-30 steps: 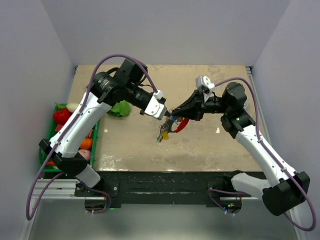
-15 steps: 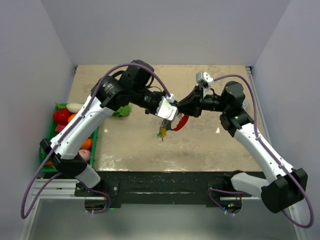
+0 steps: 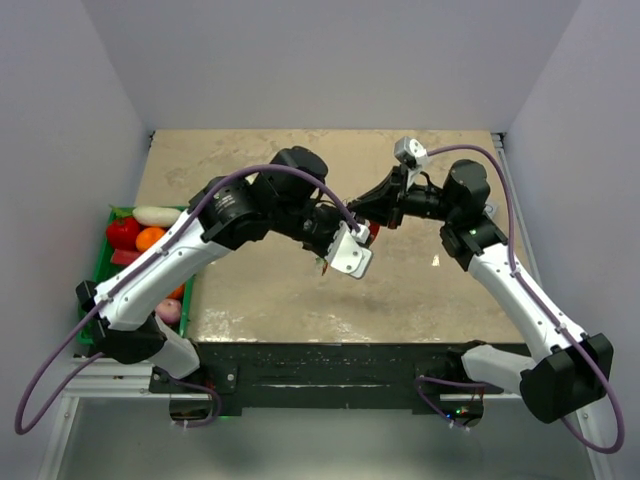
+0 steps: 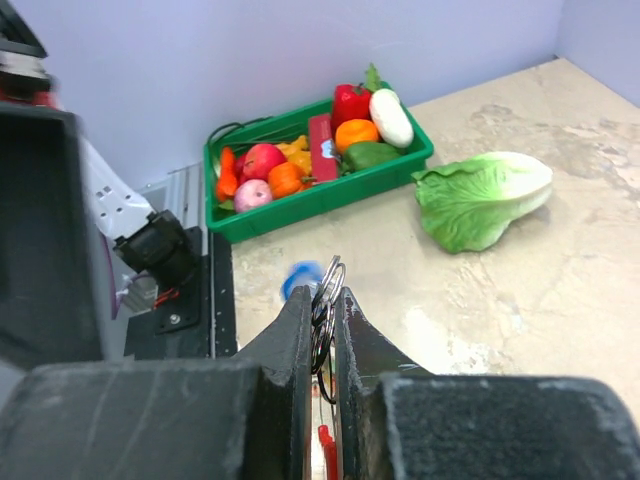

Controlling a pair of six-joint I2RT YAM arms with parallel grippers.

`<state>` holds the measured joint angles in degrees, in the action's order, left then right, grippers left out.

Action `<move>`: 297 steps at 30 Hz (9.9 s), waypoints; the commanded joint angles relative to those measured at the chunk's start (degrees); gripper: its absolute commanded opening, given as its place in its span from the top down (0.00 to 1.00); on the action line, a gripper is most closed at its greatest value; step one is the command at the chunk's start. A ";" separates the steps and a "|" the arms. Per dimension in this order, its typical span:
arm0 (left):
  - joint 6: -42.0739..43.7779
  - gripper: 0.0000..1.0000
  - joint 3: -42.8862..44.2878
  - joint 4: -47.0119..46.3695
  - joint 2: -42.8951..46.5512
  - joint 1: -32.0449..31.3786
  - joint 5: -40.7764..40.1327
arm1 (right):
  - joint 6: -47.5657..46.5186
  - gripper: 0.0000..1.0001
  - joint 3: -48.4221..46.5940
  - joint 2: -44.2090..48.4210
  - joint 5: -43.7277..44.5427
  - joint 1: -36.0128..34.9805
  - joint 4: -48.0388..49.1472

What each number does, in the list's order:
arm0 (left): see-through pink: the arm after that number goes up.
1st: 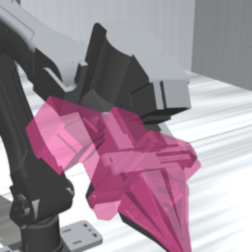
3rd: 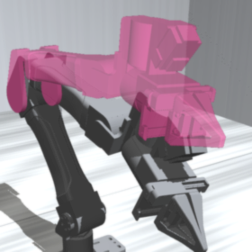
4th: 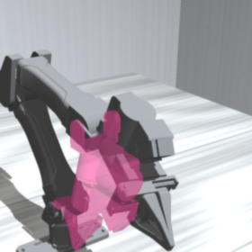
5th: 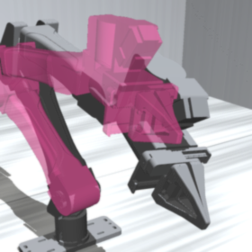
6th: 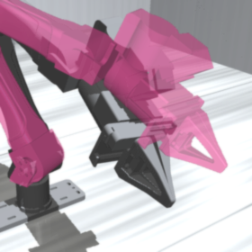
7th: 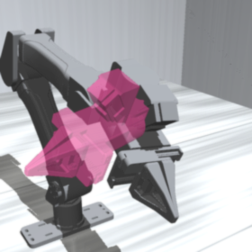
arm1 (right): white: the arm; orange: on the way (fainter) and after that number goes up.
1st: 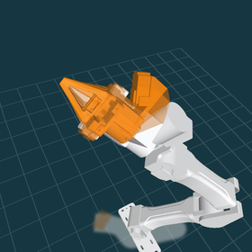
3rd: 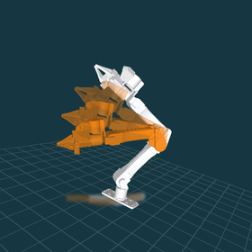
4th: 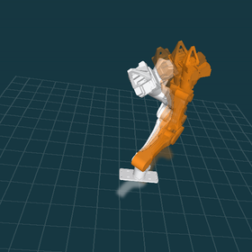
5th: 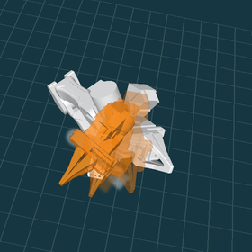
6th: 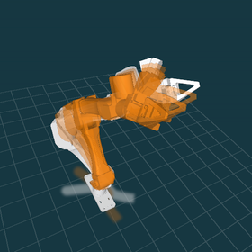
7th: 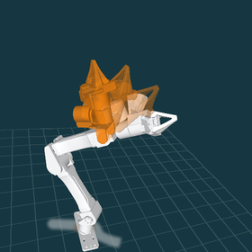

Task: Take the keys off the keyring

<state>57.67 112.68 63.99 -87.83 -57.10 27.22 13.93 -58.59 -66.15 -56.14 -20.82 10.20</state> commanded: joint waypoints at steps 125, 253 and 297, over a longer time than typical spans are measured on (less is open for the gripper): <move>-12.23 1.00 -5.55 -12.04 3.72 12.37 13.12 | -35.21 0.52 -13.66 5.60 -18.22 8.70 -28.05; -18.56 1.00 -5.99 -19.69 6.27 11.40 -1.47 | -34.76 1.00 -13.57 4.98 -11.10 4.47 -28.39; -19.96 1.00 4.83 -21.36 -2.43 3.93 -12.37 | -45.14 0.79 -19.63 0.93 7.88 -3.35 -38.85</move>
<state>39.42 114.54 52.27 -90.74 -52.14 14.76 -30.13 -76.77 -67.11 -49.54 -22.87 -27.99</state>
